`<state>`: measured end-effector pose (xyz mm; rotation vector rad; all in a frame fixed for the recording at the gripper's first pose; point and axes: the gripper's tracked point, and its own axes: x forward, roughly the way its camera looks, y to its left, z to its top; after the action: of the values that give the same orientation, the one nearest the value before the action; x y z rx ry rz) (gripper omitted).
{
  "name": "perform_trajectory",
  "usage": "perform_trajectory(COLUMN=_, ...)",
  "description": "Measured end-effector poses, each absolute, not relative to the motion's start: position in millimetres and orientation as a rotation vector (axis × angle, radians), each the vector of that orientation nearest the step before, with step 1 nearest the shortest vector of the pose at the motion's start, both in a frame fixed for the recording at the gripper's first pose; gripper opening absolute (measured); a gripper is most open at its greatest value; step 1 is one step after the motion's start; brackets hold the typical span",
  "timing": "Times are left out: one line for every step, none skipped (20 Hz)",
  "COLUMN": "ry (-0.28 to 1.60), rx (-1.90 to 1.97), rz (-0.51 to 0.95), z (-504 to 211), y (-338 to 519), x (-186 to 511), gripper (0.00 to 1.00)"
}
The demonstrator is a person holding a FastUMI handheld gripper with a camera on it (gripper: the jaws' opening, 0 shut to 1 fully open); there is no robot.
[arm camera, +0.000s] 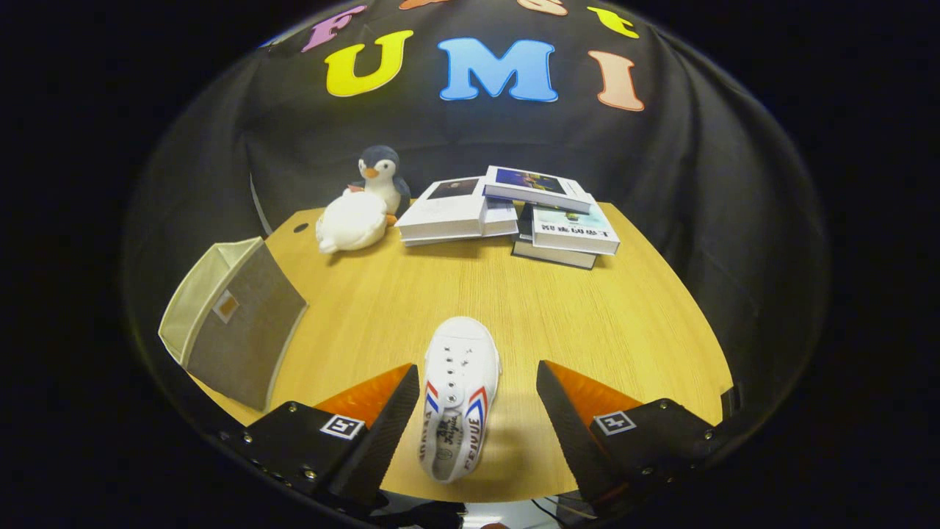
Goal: Open the storage box then place both shoes into the box .Put the left shoe in first, then the right shoe, with the right side of both shoes facing outward in a uniform manner.
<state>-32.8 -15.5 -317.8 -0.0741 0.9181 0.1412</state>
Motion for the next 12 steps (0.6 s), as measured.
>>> perform_trajectory(ry=0.936, rx=-0.083, rz=0.139, z=-326.3, y=-19.8, x=-36.4, gripper=0.98)
perform_trajectory(ry=0.955, rx=-0.091, rz=0.138, z=-334.3, y=-22.9, x=-39.8, gripper=0.98)
perform_trajectory(ry=0.978, rx=-0.102, rz=0.136, z=-343.2, y=-26.6, x=-43.4, gripper=0.98)
perform_trajectory(ry=0.999, rx=-0.116, rz=0.135, z=-351.5, y=-30.0, x=-46.9, gripper=0.98)
perform_trajectory(ry=1.018, rx=-0.133, rz=0.133, z=-359.4, y=-33.1, x=-49.7, gripper=0.98)
perform_trajectory(ry=1.036, rx=-0.149, rz=0.132, z=-365.7, y=-36.0, x=-52.2, gripper=0.98)
perform_trajectory(ry=1.054, rx=-0.158, rz=0.135, z=-371.1, y=-37.5, x=-56.4, gripper=0.98)
perform_trajectory(ry=1.069, rx=-0.160, rz=0.137, z=-376.4, y=-38.3, x=-58.5, gripper=0.98)
perform_trajectory(ry=1.087, rx=-0.158, rz=0.140, z=-381.8, y=-38.6, x=-60.8, gripper=0.98)
perform_trajectory(ry=1.101, rx=-0.151, rz=0.141, z=-388.3, y=-38.0, x=-62.1, gripper=0.98)
perform_trajectory(ry=1.118, rx=-0.141, rz=0.149, z=-393.3, y=-35.9, x=-64.8, gripper=0.98)
perform_trajectory(ry=1.131, rx=-0.137, rz=0.151, z=-397.2, y=-35.2, x=-65.9, gripper=0.98)
